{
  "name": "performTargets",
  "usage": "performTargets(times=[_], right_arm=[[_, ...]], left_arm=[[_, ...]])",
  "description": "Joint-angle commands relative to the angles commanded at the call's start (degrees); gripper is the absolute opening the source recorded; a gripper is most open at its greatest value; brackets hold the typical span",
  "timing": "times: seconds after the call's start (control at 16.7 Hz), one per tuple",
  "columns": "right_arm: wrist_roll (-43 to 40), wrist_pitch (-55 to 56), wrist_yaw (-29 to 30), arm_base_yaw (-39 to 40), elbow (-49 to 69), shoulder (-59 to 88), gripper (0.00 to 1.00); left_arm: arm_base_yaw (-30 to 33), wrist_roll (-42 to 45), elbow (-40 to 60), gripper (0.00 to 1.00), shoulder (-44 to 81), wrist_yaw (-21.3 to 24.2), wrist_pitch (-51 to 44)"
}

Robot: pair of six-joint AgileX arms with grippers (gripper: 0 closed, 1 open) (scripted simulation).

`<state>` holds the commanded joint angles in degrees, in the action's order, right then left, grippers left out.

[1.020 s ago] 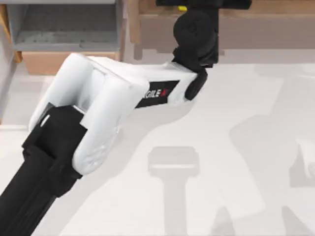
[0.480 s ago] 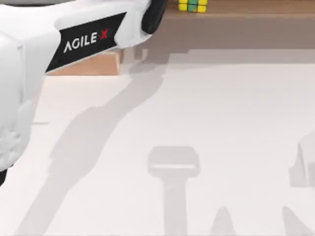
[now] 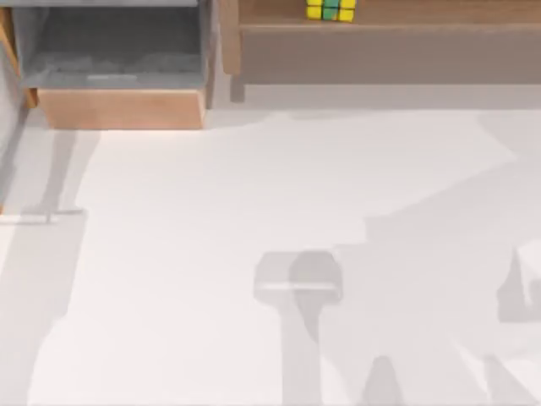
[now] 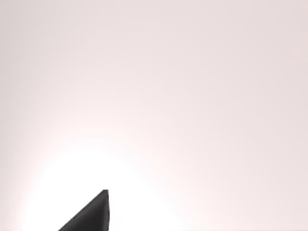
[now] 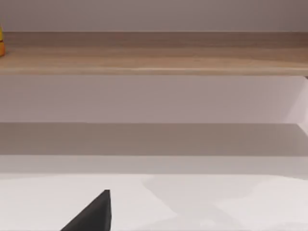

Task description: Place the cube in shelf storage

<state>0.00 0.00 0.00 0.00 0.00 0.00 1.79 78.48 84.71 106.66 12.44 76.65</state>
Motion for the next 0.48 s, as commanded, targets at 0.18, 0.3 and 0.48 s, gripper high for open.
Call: performTargets(times=[0.18, 0.3, 0.48], right_arm=[[0.0, 0.0, 0.0, 0.0, 0.0, 0.0, 1.0], [0.0, 0.0, 0.0, 0.0, 0.0, 0.0, 1.0], [0.0, 0.0, 0.0, 0.0, 0.0, 0.0, 1.0]], left_arm=[[-13.45, 6.91, -11.54, 1.0, -2.99, 7.42, 2.09], [-21.45, 10.03, -19.81, 1.0, -3.74, 11.68, 3.61], [-31.58, 12.53, -32.46, 1.0, -3.07, 17.14, 6.18]])
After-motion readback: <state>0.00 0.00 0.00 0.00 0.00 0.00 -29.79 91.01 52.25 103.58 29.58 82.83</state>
